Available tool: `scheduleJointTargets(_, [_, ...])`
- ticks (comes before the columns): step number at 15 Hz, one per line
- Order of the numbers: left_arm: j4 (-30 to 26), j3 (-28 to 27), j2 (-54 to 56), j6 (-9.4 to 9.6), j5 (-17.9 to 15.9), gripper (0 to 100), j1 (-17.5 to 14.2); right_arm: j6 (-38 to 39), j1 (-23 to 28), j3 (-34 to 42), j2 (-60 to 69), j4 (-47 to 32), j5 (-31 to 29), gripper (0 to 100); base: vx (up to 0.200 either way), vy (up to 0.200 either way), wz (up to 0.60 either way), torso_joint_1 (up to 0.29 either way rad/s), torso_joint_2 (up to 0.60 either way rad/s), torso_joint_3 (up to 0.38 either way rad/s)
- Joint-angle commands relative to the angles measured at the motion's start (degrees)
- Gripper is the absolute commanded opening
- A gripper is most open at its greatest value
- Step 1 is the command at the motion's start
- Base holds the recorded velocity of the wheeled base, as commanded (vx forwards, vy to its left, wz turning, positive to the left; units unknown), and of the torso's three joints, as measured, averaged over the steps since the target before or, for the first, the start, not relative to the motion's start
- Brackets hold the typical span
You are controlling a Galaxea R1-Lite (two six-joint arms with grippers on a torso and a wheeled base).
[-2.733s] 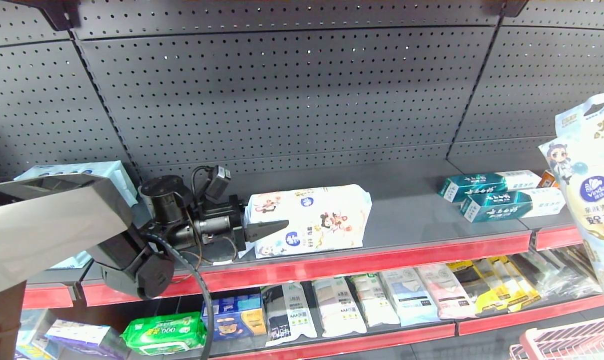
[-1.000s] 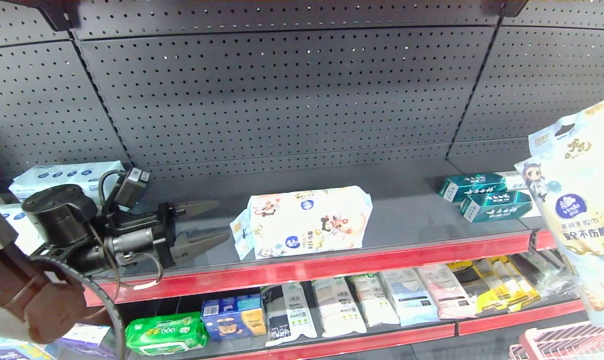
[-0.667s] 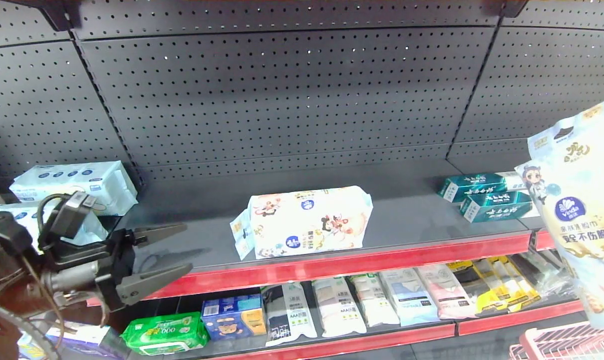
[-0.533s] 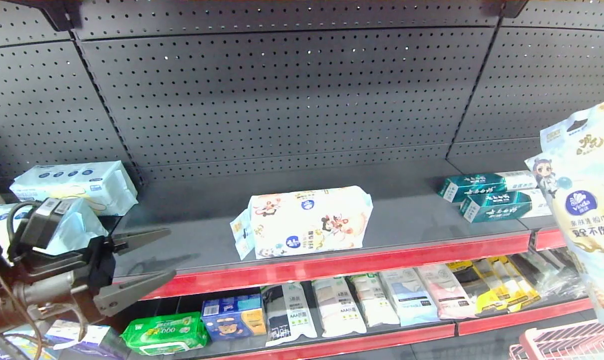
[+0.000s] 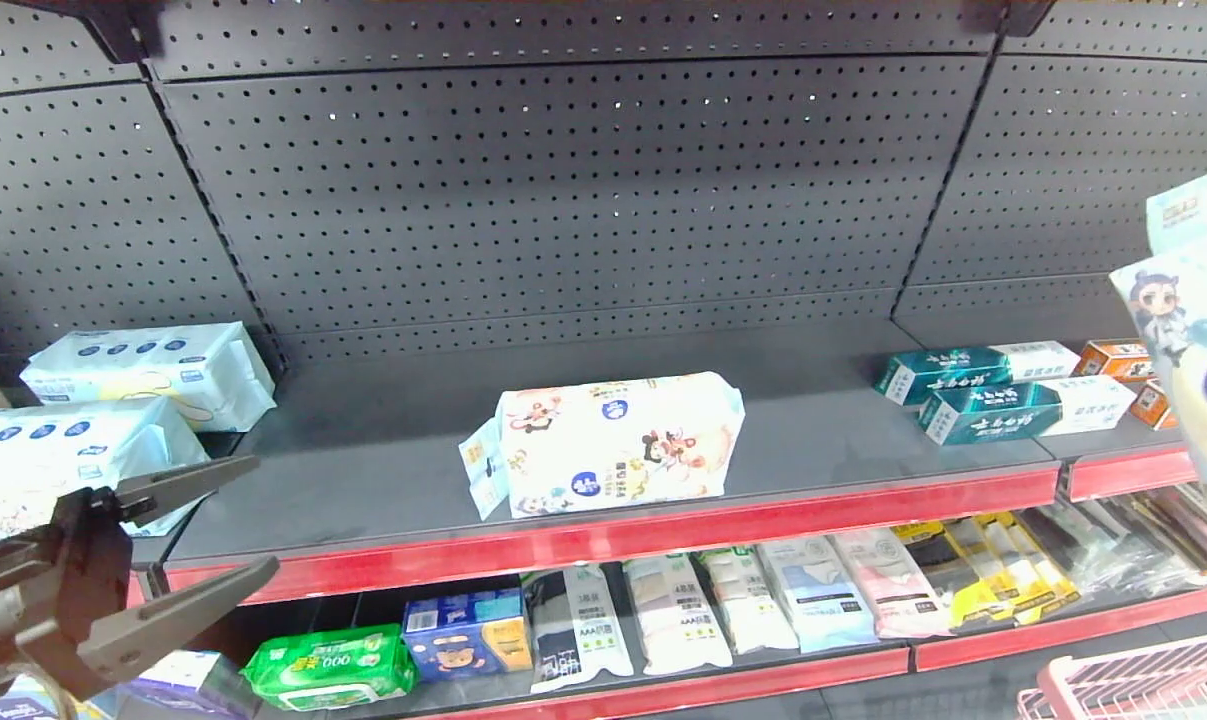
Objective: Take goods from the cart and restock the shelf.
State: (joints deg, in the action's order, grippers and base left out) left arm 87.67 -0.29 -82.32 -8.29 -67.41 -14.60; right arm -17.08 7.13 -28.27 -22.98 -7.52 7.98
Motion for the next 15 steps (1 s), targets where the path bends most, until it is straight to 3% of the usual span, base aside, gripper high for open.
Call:
scheduleJointTargets(1, [-5.58,0.20,9.81,-0.41,0.97,100,-1.13,0.29,0.25,-0.56,1.97,-0.48,-0.07,0,0.000,0.000,0.00,0.000,0.00,0.000])
scheduleJointTargets(3, [-10.51,0.03,14.21,-0.41,4.04,100,-1.39,0.82,0.08,-1.00,2.24,-3.29,-0.07,0,0.000,0.000,0.00,0.000,0.00,0.000])
scheduleJointTargets(4, [-14.46,-0.85,17.99,-0.41,9.23,100,-1.74,1.00,-0.10,-1.09,2.24,-4.52,0.01,0,0.000,0.000,0.00,0.000,0.00,0.000])
scheduleJointTargets(5, [-16.75,-1.38,20.54,-0.94,12.22,100,-1.92,1.00,-0.28,-1.09,2.24,-4.52,-0.07,0,0.000,0.000,0.00,0.000,0.00,0.000])
scheduleJointTargets(6, [-18.68,-1.82,22.73,-1.73,13.80,100,-2.01,1.00,-0.28,-1.17,2.06,-4.52,-0.07,0,0.000,0.000,0.00,0.000,0.00,0.000])
scheduleJointTargets(7, [-24.66,-3.31,27.22,-2.35,15.65,100,-4.12,1.00,-0.19,-1.35,1.71,-4.43,-0.07,0,0.000,0.000,0.00,0.000,0.00,0.000])
scheduleJointTargets(10, [-43.03,-10.17,37.15,-2.52,17.14,100,-10.71,1.00,-0.19,-2.40,1.62,-4.08,-0.16,0,0.000,0.000,0.00,0.000,0.00,0.000])
scheduleJointTargets(13, [-63.50,-16.67,47.69,-2.52,18.28,100,-10.97,1.00,-0.01,-2.49,1.62,-4.17,-0.25,0,0.000,0.000,0.00,0.000,0.00,0.000])
scheduleJointTargets(15, [-68.34,-17.46,50.51,-2.43,18.99,100,-10.97,0.91,-0.01,-2.58,1.36,-4.17,-0.25,0,0.000,0.000,0.00,0.000,0.00,0.000])
